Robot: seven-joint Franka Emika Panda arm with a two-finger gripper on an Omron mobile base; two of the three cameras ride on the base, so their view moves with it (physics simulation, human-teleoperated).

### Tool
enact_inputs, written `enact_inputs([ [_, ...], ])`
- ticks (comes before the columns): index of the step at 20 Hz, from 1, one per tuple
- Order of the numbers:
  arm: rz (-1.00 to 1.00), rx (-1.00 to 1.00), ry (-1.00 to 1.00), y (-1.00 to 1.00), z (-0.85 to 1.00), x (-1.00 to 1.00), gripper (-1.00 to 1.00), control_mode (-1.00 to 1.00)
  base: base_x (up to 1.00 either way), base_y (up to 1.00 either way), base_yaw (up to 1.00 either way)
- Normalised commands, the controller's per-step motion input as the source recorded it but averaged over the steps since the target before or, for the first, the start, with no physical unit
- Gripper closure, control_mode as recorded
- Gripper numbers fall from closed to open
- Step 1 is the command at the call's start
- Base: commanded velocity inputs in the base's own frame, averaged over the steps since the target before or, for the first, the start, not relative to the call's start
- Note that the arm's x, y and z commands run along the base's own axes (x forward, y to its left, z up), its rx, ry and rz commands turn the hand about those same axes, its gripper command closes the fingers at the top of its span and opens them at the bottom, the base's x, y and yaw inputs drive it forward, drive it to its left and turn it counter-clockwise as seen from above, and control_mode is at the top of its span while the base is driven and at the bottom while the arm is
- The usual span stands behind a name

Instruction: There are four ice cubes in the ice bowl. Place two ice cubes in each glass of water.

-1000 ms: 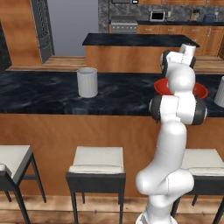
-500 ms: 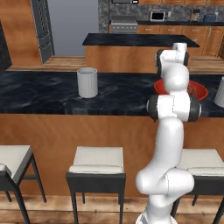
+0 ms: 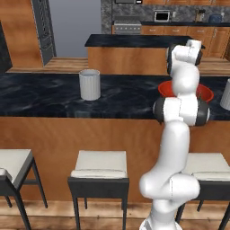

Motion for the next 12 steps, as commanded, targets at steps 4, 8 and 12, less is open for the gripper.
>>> enact_inputs([
  [4, 0.02, 0.12, -0.63, 0.33, -0.08, -0.79, 1.0, -1.0, 0.0, 0.0, 0.0],
  [8, 0.04, 0.06, -0.41, 0.57, 0.01, -0.42, 1.0, -1.0, 0.0, 0.0, 0.0],
  [12, 0.18, 0.0, -0.16, 0.81, 0.29, -0.06, 1.0, -1.0, 0.0, 0.0, 0.0],
])
